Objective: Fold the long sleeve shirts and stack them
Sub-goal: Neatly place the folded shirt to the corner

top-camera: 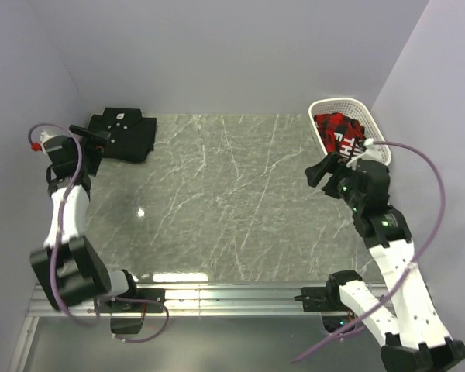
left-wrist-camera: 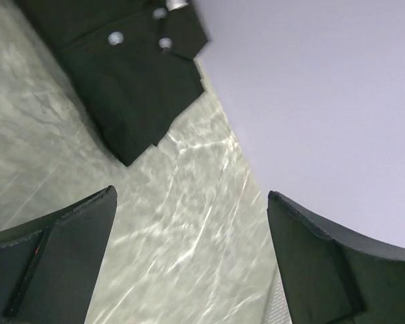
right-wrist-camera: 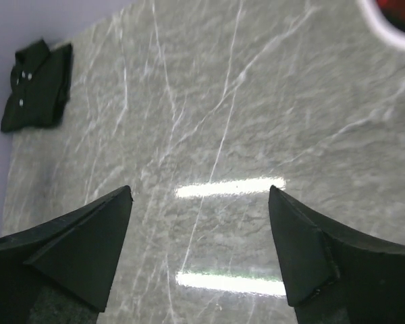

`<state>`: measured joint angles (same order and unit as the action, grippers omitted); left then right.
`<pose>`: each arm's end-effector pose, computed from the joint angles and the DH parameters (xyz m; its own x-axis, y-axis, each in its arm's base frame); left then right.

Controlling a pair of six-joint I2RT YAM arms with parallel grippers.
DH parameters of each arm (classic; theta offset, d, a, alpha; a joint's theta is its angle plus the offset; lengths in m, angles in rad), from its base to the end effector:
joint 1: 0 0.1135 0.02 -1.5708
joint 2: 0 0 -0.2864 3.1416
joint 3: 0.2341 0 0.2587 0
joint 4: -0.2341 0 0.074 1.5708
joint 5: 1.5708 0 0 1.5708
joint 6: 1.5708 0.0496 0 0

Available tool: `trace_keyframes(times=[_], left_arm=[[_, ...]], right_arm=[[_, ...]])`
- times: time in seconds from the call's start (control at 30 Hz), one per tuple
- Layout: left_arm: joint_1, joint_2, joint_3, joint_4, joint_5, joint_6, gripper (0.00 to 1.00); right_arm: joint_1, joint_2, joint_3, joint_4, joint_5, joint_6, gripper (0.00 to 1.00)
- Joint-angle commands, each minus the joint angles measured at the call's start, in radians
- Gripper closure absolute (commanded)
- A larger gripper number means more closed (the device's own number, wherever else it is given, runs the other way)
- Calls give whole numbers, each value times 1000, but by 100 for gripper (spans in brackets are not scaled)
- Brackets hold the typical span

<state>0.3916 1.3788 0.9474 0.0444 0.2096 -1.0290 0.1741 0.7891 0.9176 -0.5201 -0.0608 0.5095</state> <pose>0.3113 0.1174 0.2977 -0.0126 -0.9119 -0.4103 -0.3995 0.3807 -0.8339 0.1711 0.0332 0.3614 -0.4395 0.4170 -0.7956 -0.0159 0.8820 0.4711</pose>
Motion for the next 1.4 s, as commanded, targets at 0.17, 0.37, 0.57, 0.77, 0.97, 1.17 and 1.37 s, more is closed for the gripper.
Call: trace_keyframes(times=[0.17,0.37,0.57,0.77,0.97,1.17,1.37], left_arm=[[-170,-451,163,-484,-140,467,1],[-414,-665,294,-633,-301,615,1],[-470,-894,332,-771,-488,644,1],[-511,-1081,121,-732,-714,583,1],[-534,-1238,-140,-632,-751,526,1],[-539,-1294,-246,-603,-805,488,1],[-548,-1278,-248,-592,-809,475,1]], right_arm=[[-5,-157,194,-181,304,-92,4],[-7,-232,201,-195,392,-149,4],[-2,-347,132,-155,418,-183,6],[2,-404,70,-124,443,-192,6],[5,-453,-8,-98,435,-187,6],[5,-514,-69,-55,440,-210,6],[5,-548,-105,-35,457,-224,6]])
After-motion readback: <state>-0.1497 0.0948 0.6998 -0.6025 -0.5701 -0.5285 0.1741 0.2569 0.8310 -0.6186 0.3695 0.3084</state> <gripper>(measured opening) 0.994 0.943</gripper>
